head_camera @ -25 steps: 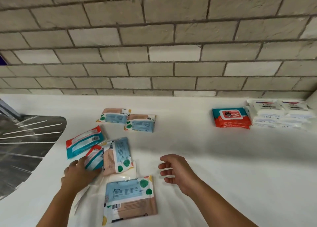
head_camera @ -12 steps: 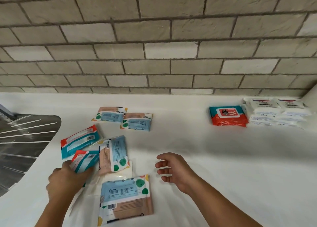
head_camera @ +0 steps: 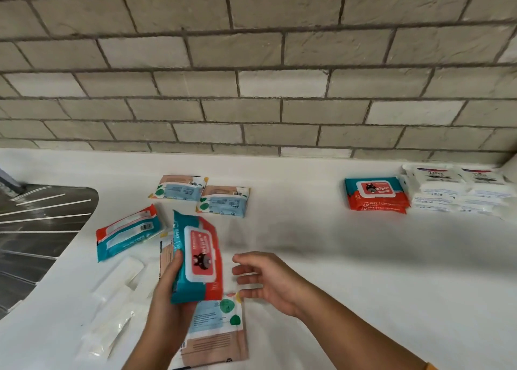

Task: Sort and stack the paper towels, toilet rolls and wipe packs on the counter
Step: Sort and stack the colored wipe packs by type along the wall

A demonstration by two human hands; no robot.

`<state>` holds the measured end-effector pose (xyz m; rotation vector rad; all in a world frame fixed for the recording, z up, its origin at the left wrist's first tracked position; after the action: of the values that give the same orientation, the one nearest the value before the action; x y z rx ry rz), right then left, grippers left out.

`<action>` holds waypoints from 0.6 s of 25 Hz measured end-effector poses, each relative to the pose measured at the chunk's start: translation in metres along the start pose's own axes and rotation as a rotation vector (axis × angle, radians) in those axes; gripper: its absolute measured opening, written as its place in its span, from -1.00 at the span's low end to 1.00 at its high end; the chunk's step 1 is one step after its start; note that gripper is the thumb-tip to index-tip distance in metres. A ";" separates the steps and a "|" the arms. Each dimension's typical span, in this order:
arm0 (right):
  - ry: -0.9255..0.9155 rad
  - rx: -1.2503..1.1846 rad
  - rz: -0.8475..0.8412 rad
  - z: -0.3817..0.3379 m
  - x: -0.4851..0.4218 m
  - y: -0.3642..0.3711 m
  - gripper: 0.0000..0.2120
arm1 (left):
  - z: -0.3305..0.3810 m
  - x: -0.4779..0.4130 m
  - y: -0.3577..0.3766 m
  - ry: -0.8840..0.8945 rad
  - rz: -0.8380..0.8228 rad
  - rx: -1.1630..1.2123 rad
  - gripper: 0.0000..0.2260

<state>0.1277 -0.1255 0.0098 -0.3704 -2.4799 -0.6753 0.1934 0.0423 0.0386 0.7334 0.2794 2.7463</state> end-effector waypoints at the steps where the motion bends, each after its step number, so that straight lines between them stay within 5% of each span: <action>1: 0.007 0.016 -0.038 0.001 -0.001 0.002 -0.51 | -0.001 0.004 0.012 0.003 -0.042 0.035 -0.66; 7: -0.035 -0.166 -0.161 -0.004 0.001 -0.002 -0.56 | -0.017 -0.010 0.029 0.025 -0.054 -0.070 -0.67; 15: -0.087 -0.143 -0.017 -0.007 0.004 -0.011 -0.66 | 0.007 -0.067 -0.017 0.294 0.047 -0.408 -0.71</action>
<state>0.1230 -0.1381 0.0126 -0.4408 -2.5257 -0.8631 0.2560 0.0376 0.0100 0.2333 -0.2401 2.8153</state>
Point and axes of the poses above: each hand's wrist, its own x-axis away from the middle knuckle, its own y-axis out of the palm, z = x × y, the point moved 1 cm from there along -x, towards the middle knuckle, and after that the axes turned 4 degrees about -x, right-handed, at the moved point
